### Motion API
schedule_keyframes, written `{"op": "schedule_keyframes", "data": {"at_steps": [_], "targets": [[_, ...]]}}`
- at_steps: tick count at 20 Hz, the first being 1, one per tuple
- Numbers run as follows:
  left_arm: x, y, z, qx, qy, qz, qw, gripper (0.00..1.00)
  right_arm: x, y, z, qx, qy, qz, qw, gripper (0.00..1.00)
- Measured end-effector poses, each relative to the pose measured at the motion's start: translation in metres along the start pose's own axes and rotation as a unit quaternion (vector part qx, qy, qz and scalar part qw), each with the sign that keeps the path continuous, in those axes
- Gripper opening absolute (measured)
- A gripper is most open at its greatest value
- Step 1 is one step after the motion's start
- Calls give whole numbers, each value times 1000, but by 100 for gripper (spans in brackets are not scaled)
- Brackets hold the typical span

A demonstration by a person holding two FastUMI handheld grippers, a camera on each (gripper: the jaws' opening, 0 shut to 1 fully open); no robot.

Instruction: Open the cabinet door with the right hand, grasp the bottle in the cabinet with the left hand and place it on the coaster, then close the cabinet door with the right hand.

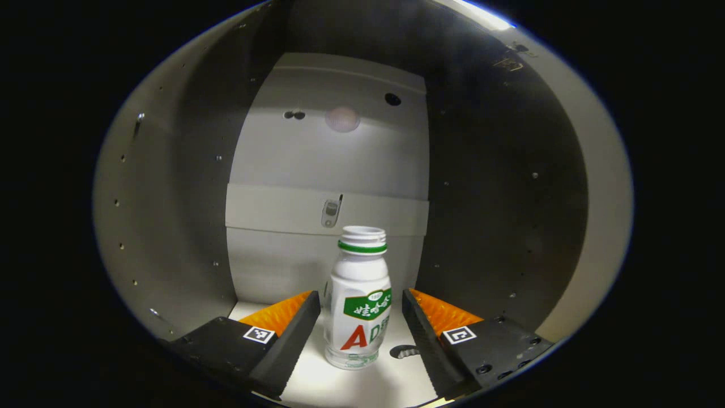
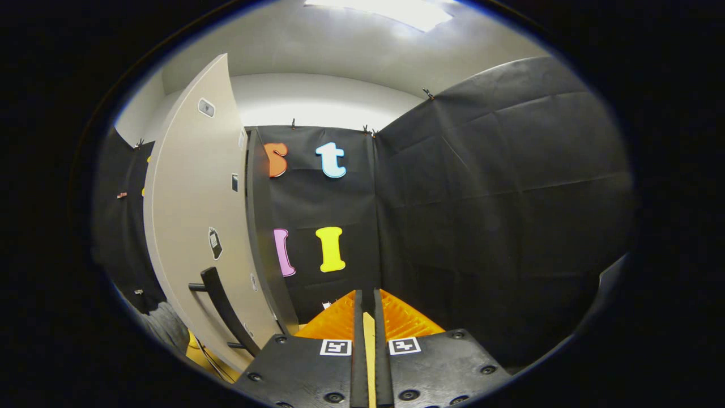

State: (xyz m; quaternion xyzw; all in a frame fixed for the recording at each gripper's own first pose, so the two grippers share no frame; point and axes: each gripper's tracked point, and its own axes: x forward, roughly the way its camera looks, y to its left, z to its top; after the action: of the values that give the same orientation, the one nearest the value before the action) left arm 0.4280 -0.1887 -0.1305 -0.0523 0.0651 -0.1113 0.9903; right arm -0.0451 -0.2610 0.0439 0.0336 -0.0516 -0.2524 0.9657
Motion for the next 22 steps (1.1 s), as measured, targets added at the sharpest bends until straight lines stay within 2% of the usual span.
{"op": "schedule_keyframes", "data": {"at_steps": [3, 6, 9, 11, 15, 17, 22], "targets": [[16, 0, -8, -12, 15, -9, 1000, 93, 1, -3, -1, -5, 5, -6, 1000, 9], [28, 5, -14, -8, 21, -2, 1000, 92, 1, 0, -3, -4, 11, 1, 1000, 10], [20, -3, -10, -41, 11, -31, 999, 80, 2, 0, -3, -14, 12, 2, 1000, 9], [11, 2, 0, -26, 3, -33, 999, 79, 4, 1, -2, -16, 9, 5, 1000, 9], [-36, -1, 20, 26, -22, -39, 999, 79, 0, 5, 2, -16, 0, 13, 1000, 10], [-51, -5, 29, 26, -29, -51, 998, 78, -5, 10, 7, -20, -9, 26, 999, 10], [-140, 7, 41, 15, -46, -52, 998, 78, -53, 47, 18, -28, -21, 60, 998, 9]]}}
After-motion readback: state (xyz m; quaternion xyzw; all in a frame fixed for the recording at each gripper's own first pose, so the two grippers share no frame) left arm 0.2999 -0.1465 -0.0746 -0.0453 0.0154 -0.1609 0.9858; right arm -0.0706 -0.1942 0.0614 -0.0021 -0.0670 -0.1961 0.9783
